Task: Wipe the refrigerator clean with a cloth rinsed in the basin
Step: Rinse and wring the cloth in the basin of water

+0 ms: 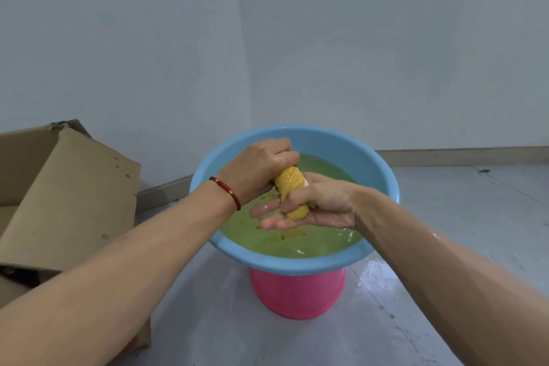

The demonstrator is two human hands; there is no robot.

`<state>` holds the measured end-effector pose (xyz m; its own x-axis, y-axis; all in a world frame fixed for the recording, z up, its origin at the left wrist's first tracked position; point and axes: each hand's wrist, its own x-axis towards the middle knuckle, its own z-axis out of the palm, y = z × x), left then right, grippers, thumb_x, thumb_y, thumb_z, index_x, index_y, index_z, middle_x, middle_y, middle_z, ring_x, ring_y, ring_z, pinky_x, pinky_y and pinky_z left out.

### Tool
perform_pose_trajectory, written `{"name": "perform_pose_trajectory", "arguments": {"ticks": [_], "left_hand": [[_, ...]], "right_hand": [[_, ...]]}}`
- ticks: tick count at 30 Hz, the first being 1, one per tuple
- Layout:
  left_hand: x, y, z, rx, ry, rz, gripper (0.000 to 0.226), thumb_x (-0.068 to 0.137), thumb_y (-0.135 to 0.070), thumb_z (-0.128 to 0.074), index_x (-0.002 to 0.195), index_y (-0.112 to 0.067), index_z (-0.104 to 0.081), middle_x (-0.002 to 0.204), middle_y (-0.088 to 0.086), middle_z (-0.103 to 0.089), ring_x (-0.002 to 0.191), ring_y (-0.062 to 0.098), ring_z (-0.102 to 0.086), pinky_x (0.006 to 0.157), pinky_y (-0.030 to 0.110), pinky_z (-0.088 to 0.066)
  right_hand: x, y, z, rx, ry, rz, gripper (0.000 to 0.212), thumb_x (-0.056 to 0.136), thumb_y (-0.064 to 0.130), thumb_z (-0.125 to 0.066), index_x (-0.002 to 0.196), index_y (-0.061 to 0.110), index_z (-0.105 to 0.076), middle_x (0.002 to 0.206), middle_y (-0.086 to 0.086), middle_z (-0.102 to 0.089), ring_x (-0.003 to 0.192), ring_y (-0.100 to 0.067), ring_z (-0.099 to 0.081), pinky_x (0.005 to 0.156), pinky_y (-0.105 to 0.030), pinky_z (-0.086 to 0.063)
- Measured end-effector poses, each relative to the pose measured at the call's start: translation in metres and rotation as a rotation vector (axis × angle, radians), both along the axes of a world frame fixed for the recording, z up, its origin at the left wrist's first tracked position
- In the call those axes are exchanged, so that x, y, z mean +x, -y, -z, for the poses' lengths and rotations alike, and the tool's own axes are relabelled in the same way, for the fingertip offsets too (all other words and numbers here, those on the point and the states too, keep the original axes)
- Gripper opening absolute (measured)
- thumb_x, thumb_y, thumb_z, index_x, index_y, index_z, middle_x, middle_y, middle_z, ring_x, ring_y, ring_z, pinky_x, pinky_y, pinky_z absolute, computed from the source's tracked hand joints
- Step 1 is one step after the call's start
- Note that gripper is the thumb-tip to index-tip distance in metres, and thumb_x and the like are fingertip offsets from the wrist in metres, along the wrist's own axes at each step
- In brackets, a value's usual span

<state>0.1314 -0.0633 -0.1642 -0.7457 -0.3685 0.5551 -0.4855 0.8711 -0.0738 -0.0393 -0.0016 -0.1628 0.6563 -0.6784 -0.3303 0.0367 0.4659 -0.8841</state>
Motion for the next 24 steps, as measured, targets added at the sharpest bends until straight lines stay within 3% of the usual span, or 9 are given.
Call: {"name": "perform_pose_trajectory", "arguments": {"ticks": [2, 4, 7, 9, 12, 15, 19, 21, 24], "left_hand": [[0.0, -0.003, 0.002, 0.114, 0.086, -0.073, 0.024, 0.063, 0.005, -0.072, 0.081, -0.009, -0.065, 0.076, 0.007, -0.06, 0.06, 0.028, -0.058, 0.052, 0.034, -0.047], [-0.004, -0.006, 0.002, 0.257, 0.196, -0.189, 0.017, 0.072, 0.0, -0.068, 0.075, -0.013, -0.059, 0.068, 0.003, -0.057, 0.063, 0.031, -0.058, 0.055, 0.035, -0.044], [-0.013, -0.006, 0.001, 0.393, 0.363, -0.33, 0.018, 0.08, -0.012, -0.064, 0.068, -0.018, -0.052, 0.06, -0.005, -0.05, 0.068, 0.027, -0.055, 0.058, 0.034, -0.042], [-0.018, -0.008, 0.002, 0.4, 0.405, -0.414, 0.017, 0.079, -0.018, -0.064, 0.066, -0.018, -0.053, 0.063, -0.003, -0.051, 0.071, 0.029, -0.057, 0.057, 0.034, -0.042], [-0.024, -0.011, 0.01, 0.38, 0.413, -0.528, 0.026, 0.078, -0.014, -0.061, 0.061, -0.019, -0.042, 0.062, -0.001, -0.043, 0.069, 0.03, -0.052, 0.058, 0.034, -0.039], [-0.029, -0.013, 0.015, 0.471, 0.374, -0.581, 0.025, 0.075, -0.007, -0.062, 0.059, -0.017, -0.045, 0.062, 0.002, -0.047, 0.067, 0.031, -0.056, 0.055, 0.033, -0.041], [-0.032, -0.005, 0.017, 0.729, 0.245, -0.576, 0.013, 0.067, -0.007, -0.068, 0.06, -0.011, -0.058, 0.061, 0.006, -0.059, 0.06, 0.027, -0.059, 0.046, 0.028, -0.04], [-0.035, -0.006, 0.017, 0.834, 0.185, -0.565, 0.009, 0.066, -0.008, -0.072, 0.064, -0.009, -0.063, 0.06, 0.004, -0.058, 0.054, 0.023, -0.054, 0.046, 0.027, -0.04], [-0.038, -0.007, 0.009, 0.911, 0.166, -0.56, 0.019, 0.066, -0.008, -0.071, 0.061, -0.013, -0.054, 0.056, 0.002, -0.05, 0.047, 0.021, -0.044, 0.043, 0.024, -0.032]], "right_hand": [[-0.002, -0.001, -0.003, -0.1, -0.223, 0.008, 0.024, 0.096, -0.01, -0.055, 0.116, 0.002, -0.05, 0.092, -0.017, -0.073, 0.058, -0.014, -0.063, 0.042, -0.018, -0.04], [-0.001, 0.0, -0.001, -0.2, -0.45, 0.049, 0.011, 0.093, 0.002, -0.065, 0.099, 0.006, -0.056, 0.069, -0.005, -0.061, 0.047, -0.009, -0.042, 0.037, -0.018, -0.023], [0.004, 0.007, 0.005, -0.384, -0.774, 0.1, 0.014, 0.08, 0.013, -0.068, 0.069, 0.013, -0.059, 0.059, -0.004, -0.056, 0.048, -0.019, -0.043, 0.045, -0.025, -0.029], [0.008, 0.01, 0.009, -0.553, -0.957, 0.145, 0.017, 0.074, 0.016, -0.066, 0.061, 0.013, -0.057, 0.056, -0.005, -0.059, 0.05, -0.024, -0.051, 0.05, -0.028, -0.038], [0.012, 0.011, 0.019, -0.747, -1.134, 0.216, 0.016, 0.079, 0.015, -0.065, 0.068, 0.016, -0.055, 0.065, -0.002, -0.062, 0.06, -0.026, -0.061, 0.051, -0.027, -0.043], [0.01, 0.009, 0.025, -0.923, -1.302, 0.202, 0.005, 0.081, 0.015, -0.062, 0.08, 0.019, -0.058, 0.073, -0.001, -0.059, 0.073, -0.034, -0.062, 0.059, -0.032, -0.044], [0.005, 0.014, 0.029, -1.16, -1.45, 0.234, 0.022, 0.088, 0.02, -0.061, 0.109, 0.014, -0.058, 0.086, -0.007, -0.058, 0.087, -0.04, -0.065, 0.066, -0.037, -0.039], [-0.001, 0.016, 0.031, -1.252, -1.483, 0.219, 0.028, 0.09, 0.024, -0.062, 0.114, 0.013, -0.053, 0.093, -0.012, -0.065, 0.088, -0.041, -0.066, 0.065, -0.037, -0.036], [-0.011, 0.019, 0.03, -1.369, -1.488, 0.228, 0.031, 0.089, 0.027, -0.062, 0.114, 0.013, -0.049, 0.094, -0.013, -0.069, 0.086, -0.043, -0.066, 0.062, -0.038, -0.033]]}}
